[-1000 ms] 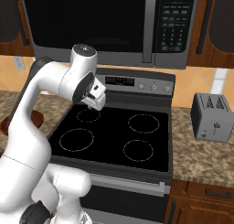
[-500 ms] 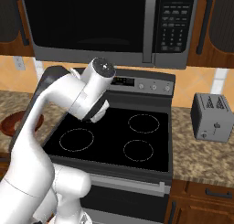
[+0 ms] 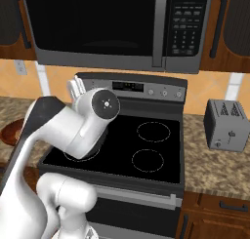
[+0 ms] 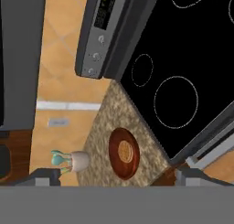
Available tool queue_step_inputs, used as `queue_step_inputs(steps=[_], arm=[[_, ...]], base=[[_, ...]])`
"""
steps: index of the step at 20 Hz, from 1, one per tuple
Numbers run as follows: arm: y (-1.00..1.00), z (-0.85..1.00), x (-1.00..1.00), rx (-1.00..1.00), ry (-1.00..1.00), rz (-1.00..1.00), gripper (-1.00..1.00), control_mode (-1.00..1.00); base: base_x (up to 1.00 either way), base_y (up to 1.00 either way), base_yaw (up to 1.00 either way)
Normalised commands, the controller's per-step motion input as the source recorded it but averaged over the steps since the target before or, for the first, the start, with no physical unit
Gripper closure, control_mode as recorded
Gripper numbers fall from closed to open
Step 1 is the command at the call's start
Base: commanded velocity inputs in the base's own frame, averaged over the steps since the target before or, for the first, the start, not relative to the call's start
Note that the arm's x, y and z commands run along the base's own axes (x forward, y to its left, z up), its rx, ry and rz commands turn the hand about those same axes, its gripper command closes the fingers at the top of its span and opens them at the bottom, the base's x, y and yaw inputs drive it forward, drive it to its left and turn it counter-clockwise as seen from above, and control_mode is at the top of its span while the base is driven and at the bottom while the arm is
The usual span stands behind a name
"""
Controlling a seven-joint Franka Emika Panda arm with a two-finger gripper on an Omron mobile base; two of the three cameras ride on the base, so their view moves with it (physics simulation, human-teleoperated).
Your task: Open the microwave, place the bowl with waffle inside the microwave, then close the microwave door and turn it on.
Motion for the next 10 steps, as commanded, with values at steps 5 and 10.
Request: queue_step_inputs(steps=[5, 10], arm=[[-0.12, 0.57, -0.01, 0.23, 0.0, -0.17, -1.0, -1.0], [-0.84, 0.56, -0.03, 0.45, 0.0, -0.15, -1.0, -1.0]], base=[[0.0, 0.0, 0.0], [0.0, 0.0, 0.0]])
